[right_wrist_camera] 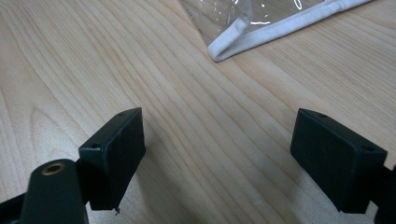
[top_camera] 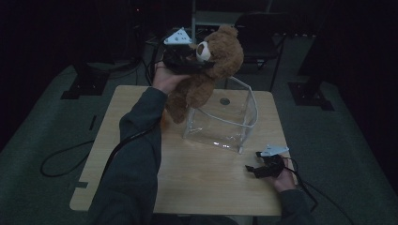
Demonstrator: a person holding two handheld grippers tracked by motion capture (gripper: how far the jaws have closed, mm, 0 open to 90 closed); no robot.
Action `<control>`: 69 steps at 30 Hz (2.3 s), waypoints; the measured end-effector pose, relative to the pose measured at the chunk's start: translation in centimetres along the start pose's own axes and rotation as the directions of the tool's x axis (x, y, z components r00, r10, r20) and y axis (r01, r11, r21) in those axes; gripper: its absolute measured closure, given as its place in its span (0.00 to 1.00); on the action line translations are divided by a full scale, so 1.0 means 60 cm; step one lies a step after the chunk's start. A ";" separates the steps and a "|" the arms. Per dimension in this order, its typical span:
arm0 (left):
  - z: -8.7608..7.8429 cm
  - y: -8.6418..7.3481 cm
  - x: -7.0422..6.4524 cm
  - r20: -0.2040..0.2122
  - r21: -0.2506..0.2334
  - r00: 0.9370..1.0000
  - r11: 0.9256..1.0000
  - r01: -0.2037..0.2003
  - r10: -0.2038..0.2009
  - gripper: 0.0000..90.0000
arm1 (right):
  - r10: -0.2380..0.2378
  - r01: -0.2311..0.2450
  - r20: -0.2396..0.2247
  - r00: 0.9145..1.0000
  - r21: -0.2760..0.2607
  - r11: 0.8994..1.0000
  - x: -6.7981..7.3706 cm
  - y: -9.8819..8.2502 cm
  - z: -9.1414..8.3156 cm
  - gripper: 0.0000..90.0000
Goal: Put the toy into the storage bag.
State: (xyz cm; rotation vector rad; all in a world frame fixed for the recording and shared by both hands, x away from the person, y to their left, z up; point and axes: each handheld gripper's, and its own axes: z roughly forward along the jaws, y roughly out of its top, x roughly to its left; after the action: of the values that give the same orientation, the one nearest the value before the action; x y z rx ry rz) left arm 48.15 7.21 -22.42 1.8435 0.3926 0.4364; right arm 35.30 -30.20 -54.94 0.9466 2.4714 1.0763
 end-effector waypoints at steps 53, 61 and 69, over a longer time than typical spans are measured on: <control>0.121 0.042 -0.009 0.089 -0.094 0.996 0.996 0.010 -0.001 0.50 | 0.009 -0.009 0.006 1.000 0.000 1.000 0.000 0.000 0.000 0.19; 0.157 0.012 -0.022 0.140 -0.070 0.989 0.996 0.047 -0.037 0.50 | 0.009 -0.009 0.006 1.000 0.000 1.000 0.000 0.000 0.000 0.19; 0.174 -0.012 -0.023 0.187 -0.041 0.980 0.997 0.070 -0.061 0.50 | 0.007 -0.007 0.006 1.000 -0.001 1.000 0.000 0.000 0.000 0.19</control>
State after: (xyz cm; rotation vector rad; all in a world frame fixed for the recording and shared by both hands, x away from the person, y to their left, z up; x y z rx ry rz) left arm 51.91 -1.89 -26.21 1.8023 0.3116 0.2237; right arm 35.30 -30.21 -54.94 0.9581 2.4642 1.0746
